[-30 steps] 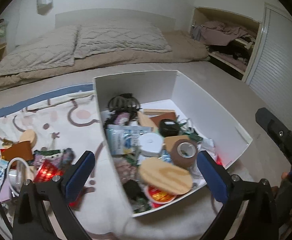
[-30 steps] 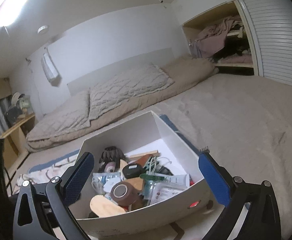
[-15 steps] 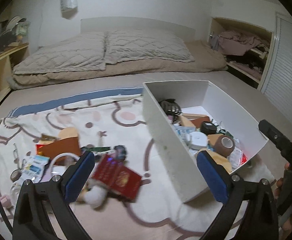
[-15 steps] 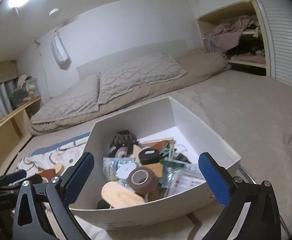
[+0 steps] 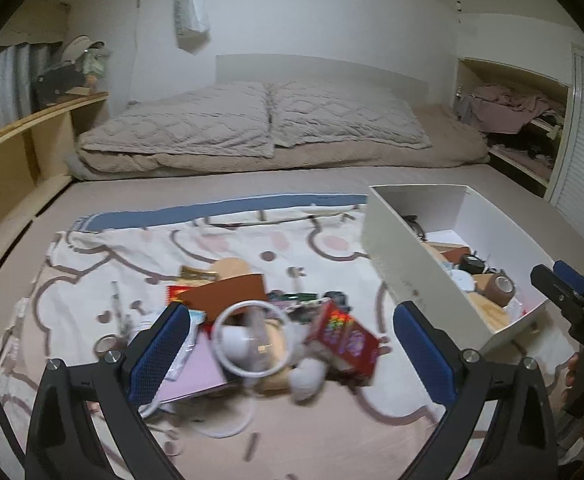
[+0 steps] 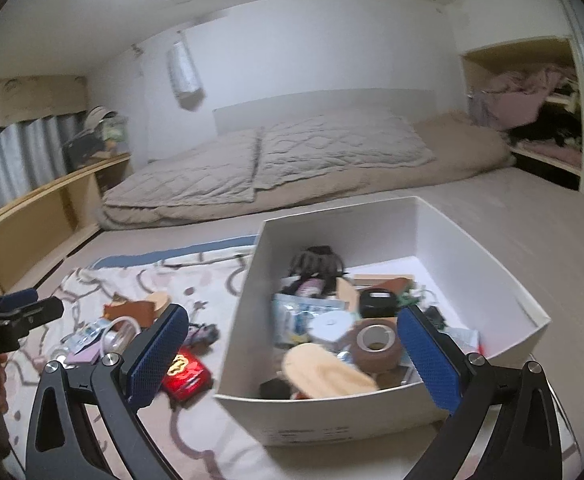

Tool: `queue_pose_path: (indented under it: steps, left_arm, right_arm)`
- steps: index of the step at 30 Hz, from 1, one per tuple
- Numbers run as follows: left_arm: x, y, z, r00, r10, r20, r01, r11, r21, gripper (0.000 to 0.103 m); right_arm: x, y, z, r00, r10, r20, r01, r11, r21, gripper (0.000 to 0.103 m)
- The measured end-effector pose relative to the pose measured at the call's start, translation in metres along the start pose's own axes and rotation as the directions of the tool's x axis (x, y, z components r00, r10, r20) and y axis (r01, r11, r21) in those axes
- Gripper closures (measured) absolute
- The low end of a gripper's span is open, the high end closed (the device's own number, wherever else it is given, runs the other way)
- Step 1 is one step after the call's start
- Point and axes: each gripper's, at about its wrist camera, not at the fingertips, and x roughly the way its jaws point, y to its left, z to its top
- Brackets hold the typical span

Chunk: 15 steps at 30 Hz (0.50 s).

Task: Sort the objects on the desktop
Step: 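Move both tools away from the box back toward the pile on the bed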

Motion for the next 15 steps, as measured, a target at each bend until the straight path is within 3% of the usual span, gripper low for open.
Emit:
queue_pose_path:
  steps: [10, 15]
  left_arm:
    - [-0.015, 0.040, -0.023, 1.000, 0.030, -0.001, -0.030, 0.998, -0.058, 0.001]
    - [-0.027, 0.054, -0.032, 0.998, 0.052, 0.037, -0.049, 0.997, -0.061, 0.001]
  right_arm:
    - [0.000, 0.042, -0.011, 0.996, 0.090, -0.008, -0.090, 0.994, -0.068, 0.000]
    - [-0.002, 0.064, -0.022, 0.988, 0.154, 0.004, -0.153, 0.984, -0.094, 0.000]
